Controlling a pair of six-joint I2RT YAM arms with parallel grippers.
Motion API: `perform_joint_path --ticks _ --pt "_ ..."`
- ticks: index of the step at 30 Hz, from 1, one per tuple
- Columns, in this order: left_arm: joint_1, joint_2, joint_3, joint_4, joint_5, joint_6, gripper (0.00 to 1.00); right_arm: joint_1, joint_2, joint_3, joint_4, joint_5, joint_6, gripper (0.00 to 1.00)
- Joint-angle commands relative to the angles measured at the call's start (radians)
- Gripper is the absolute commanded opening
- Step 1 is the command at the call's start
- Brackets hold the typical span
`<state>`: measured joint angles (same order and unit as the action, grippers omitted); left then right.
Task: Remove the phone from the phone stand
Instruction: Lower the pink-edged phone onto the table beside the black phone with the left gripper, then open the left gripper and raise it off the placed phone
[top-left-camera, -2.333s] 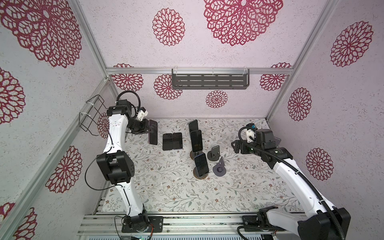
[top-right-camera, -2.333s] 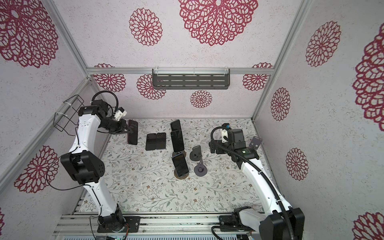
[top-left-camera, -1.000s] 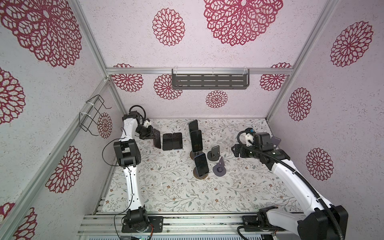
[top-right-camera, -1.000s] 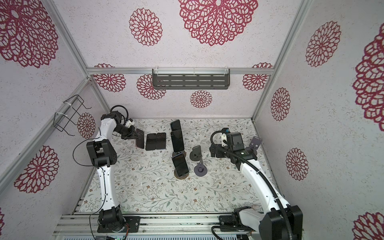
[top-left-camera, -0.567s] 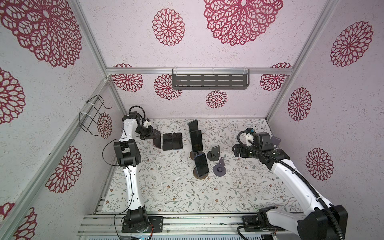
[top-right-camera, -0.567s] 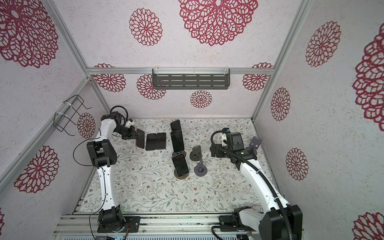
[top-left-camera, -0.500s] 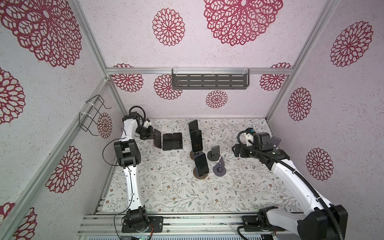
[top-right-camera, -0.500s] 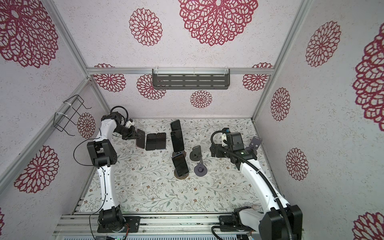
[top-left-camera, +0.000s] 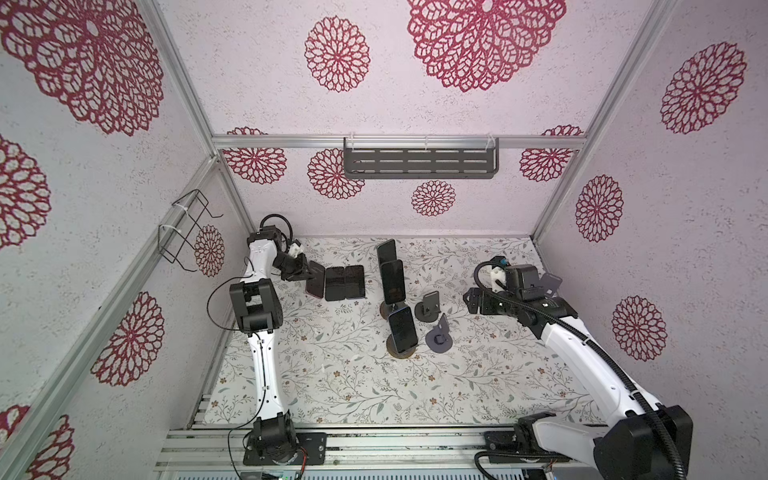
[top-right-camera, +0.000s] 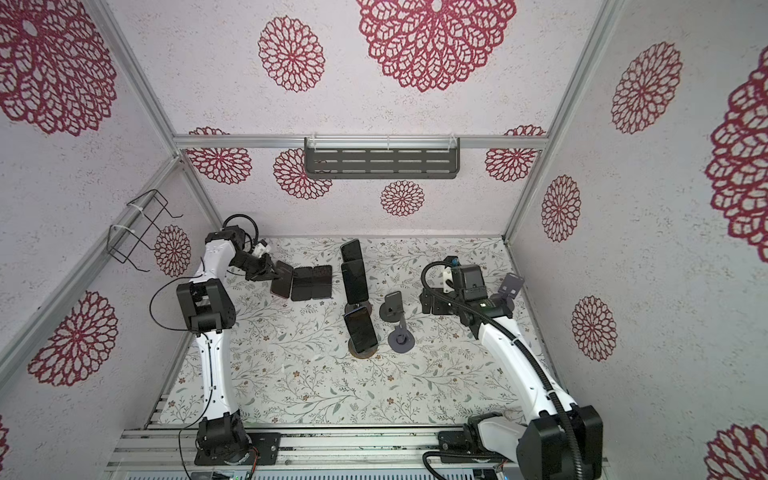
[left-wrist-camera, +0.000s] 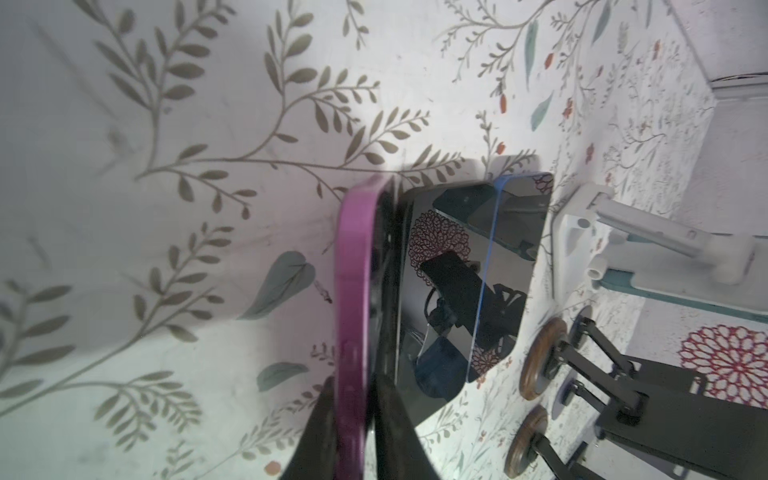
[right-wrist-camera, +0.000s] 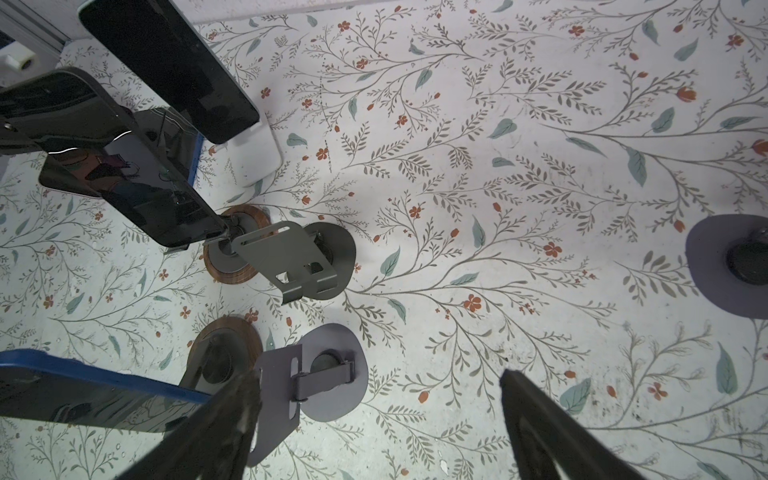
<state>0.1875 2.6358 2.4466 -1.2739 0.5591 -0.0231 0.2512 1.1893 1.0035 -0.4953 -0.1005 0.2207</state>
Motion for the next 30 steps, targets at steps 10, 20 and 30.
perform_joint_path --ticks 10,20,30 --pt "-0.006 0.03 -0.053 0.059 -0.071 0.005 0.42 -0.005 -0.022 0.01 0.004 0.024 0.021 0.93" --pt "-0.005 0.012 -0.083 0.064 -0.101 0.002 0.71 -0.004 -0.05 -0.005 -0.003 0.029 0.017 0.93" --pt "-0.007 -0.039 -0.131 0.082 -0.13 -0.001 0.88 -0.004 -0.072 -0.011 -0.012 0.029 0.021 0.93"
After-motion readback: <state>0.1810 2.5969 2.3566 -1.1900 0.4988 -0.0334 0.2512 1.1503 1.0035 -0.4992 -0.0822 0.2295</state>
